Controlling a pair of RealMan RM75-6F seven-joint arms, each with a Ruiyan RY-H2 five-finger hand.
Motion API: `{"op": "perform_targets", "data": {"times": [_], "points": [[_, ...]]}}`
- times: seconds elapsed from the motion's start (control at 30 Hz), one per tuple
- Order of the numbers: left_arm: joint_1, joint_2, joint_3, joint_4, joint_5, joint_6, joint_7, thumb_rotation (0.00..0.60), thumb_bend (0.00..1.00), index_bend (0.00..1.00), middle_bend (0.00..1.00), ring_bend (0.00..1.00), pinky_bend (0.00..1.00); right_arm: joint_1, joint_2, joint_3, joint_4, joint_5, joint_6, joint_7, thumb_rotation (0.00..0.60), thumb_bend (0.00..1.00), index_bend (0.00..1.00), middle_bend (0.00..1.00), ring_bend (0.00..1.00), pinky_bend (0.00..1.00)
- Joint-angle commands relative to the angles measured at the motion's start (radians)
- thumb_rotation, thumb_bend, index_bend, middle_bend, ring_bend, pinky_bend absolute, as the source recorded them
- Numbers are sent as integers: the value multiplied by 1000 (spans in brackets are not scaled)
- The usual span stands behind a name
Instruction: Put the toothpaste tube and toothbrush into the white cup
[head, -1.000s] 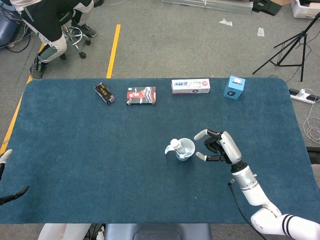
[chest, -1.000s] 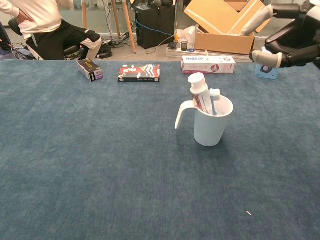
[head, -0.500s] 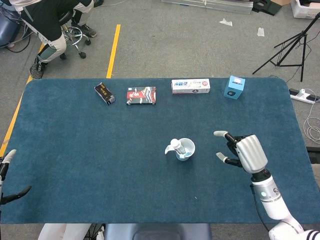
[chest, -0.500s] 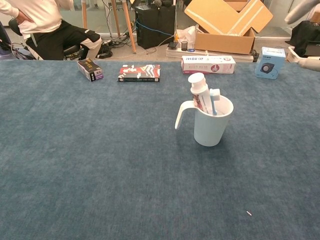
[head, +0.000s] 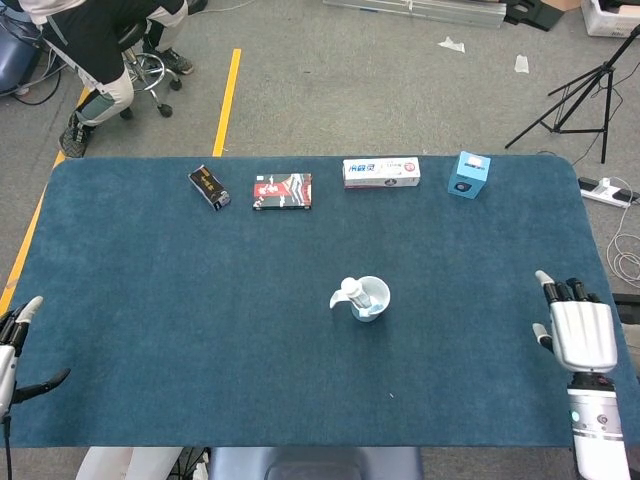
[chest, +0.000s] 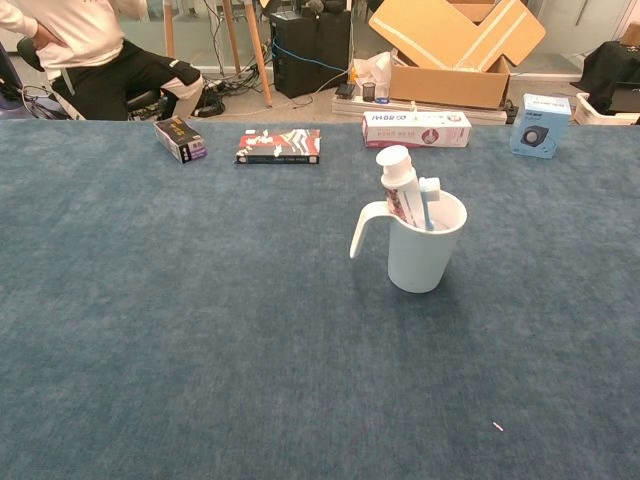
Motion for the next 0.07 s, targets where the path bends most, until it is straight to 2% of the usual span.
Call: {"op": "perform_targets", "data": {"times": [0.03, 0.07], "points": [[-4, -4, 0, 3, -2, -7, 1, 600, 45, 31, 156, 160, 258, -13, -5, -3, 13, 2, -14, 73, 600, 110, 244, 385, 223, 528], [-6, -6, 0, 5, -3, -11, 3, 600, 45, 31, 156, 160, 258, -15, -3, -4, 16, -1, -19, 88, 600, 110, 244, 381, 220, 527]]}}
